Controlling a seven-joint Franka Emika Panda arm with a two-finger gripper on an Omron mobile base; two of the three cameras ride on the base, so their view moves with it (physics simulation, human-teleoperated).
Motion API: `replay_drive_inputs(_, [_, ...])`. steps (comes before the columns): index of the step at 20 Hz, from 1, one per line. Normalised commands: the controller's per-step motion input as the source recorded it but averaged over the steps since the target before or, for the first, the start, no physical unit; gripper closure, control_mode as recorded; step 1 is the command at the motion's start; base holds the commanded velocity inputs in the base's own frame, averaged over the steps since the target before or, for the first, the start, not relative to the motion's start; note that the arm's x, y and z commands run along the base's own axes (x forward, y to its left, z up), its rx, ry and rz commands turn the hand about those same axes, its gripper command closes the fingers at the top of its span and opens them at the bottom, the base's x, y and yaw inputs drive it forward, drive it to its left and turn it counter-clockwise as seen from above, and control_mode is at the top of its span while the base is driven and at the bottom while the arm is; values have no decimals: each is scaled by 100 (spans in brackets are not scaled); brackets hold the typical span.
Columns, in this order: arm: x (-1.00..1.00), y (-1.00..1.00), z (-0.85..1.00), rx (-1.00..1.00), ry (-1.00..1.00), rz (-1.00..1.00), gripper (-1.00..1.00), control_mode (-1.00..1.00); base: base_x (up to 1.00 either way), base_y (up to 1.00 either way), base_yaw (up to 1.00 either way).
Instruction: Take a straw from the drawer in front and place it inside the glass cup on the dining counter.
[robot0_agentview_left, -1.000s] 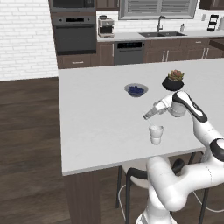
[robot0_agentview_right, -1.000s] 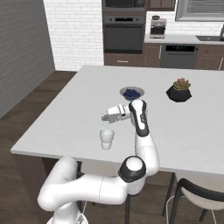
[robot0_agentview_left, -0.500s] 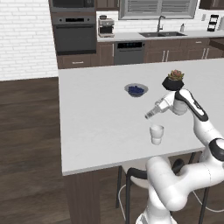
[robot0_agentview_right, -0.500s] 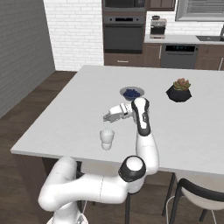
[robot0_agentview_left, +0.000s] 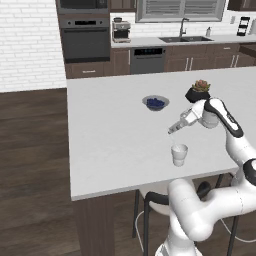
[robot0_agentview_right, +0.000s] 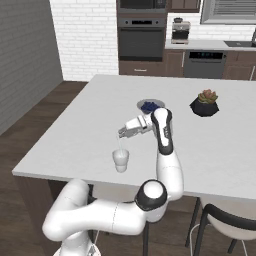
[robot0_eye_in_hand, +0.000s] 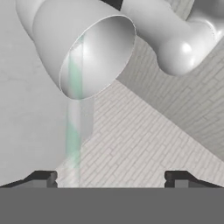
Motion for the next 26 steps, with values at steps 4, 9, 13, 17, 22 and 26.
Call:
replay_drive_inputs(4, [-11, -13, 0, 8, -24, 3, -100, -100, 0, 0, 0])
replay_drive_inputs(9, [-11, -15, 0, 7, -25, 1, -100, -100, 0, 0, 0])
replay_drive_inputs(13, [0, -7, 0, 5, -24, 0, -100, -100, 0, 0, 0])
replay_drive_inputs(17, [-3, -4, 15, 5, -26, 0, -100, -100, 0, 0, 0])
replay_drive_inputs(22, [-64, -5, 45, 6, -26, -2, -100, -100, 0, 0, 0])
replay_drive_inputs(26, [-78, 0, 69, 1, -24, -8, -100, -100, 0, 0, 0])
